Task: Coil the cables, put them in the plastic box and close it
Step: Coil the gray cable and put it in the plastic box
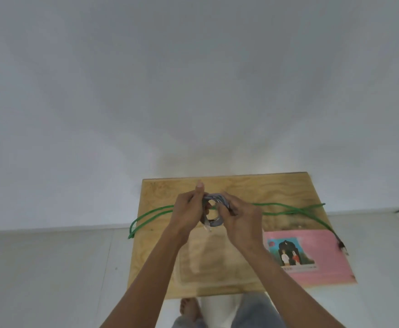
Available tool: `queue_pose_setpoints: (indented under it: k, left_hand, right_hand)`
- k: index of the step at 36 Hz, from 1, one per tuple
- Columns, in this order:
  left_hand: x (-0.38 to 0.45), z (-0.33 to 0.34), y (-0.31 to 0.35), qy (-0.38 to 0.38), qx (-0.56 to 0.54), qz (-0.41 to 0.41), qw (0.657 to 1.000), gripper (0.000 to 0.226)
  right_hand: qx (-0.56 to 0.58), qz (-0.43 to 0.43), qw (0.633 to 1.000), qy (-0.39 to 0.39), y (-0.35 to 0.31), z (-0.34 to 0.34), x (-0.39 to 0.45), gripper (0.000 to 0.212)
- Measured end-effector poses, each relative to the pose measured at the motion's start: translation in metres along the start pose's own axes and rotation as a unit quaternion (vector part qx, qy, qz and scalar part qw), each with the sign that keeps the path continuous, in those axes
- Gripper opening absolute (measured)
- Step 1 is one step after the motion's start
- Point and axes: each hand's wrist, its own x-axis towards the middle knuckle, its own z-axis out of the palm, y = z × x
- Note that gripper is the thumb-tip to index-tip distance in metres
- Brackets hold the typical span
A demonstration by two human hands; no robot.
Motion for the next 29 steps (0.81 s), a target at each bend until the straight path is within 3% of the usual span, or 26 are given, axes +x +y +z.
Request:
queue_pose_setpoints:
  k: [3, 7, 11, 19, 29]
  left_hand:
    - [0.006, -0.012, -0.020, 0.007, 0.038, -0.019, 0.999, 0.051]
    - [0.008, -0.028, -0.045, 0.098, 0.116, -0.022, 0.988, 0.034]
    - [0.005, -0.041, -0.070, 0.162, 0.186, -0.050, 0.968, 0.022]
    - [-0.008, -0.054, -0.110, 0.072, 0.242, -0.147, 0.956, 0.039]
    - [-0.008, -0.056, -0.124, 0.066, 0.245, -0.141, 0.957, 0.031]
  right_hand:
    - [-0.015, 0.023, 1.000, -0.008, 0.012, 0.003, -0.012, 0.028]
    - [-0.023, 0.062, 0.998, -0.006, 0.026, 0.008, -0.024, 0.028]
    - [-0.042, 0.114, 0.991, -0.052, 0.046, 0.018, -0.033, 0.021]
    - [-0.120, 0.153, 0.973, -0.125, 0.080, 0.062, -0.054, 0.021]
    - [-0.198, 0.210, 0.947, -0.143, 0.092, 0.105, -0.063, 0.016]
